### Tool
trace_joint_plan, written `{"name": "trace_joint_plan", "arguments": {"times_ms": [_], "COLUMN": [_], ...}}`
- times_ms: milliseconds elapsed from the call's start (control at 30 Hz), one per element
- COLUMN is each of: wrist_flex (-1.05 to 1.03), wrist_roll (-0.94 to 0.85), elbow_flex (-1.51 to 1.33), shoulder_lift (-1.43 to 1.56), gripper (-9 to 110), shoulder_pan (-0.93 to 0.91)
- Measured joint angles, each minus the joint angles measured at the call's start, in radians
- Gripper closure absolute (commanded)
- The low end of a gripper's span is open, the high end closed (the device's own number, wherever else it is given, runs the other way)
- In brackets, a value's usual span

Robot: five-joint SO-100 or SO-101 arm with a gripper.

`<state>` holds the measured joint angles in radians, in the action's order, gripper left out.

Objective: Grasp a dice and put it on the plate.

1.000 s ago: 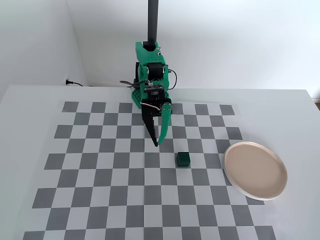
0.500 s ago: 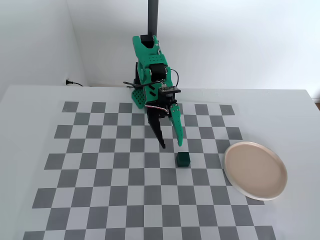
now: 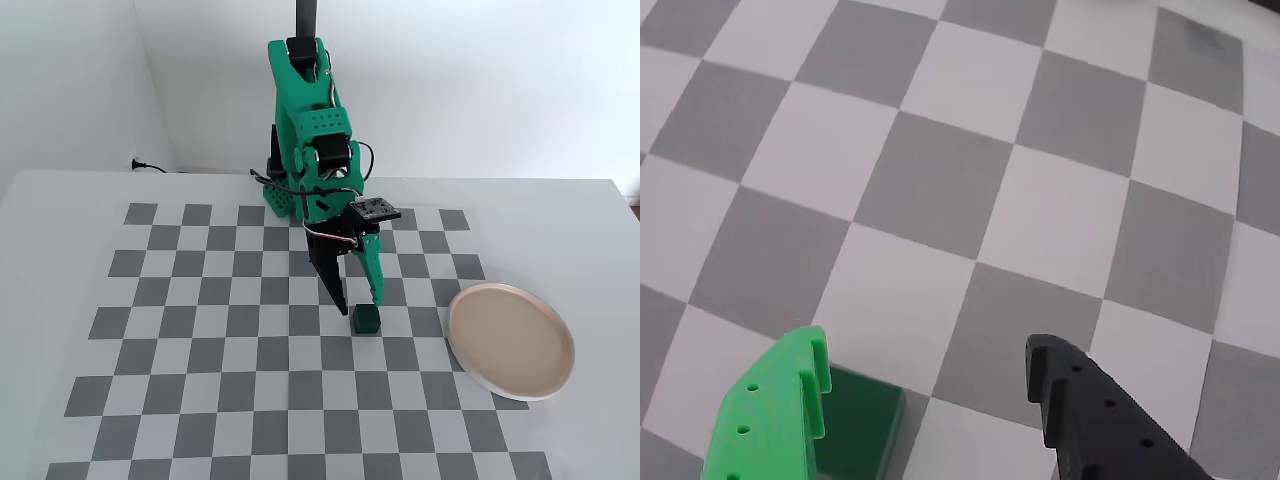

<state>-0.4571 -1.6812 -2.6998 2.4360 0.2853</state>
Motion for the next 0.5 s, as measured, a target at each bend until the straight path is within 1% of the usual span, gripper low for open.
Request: {"name": "trace_joint_plan", "arguments": {"times_ms": [167,300,500], "wrist_flex": [0.080,0.141,0.215], "wrist_roll": [-0.040,-0.048,-0.048], "elbow_flex": [0.000,0.000,0.000], "shoulder_lift": [-0.103,-0.181,-0.276], "gripper": [83,79,77], "shoulder_pan": [0.032,0.060,0.104]}}
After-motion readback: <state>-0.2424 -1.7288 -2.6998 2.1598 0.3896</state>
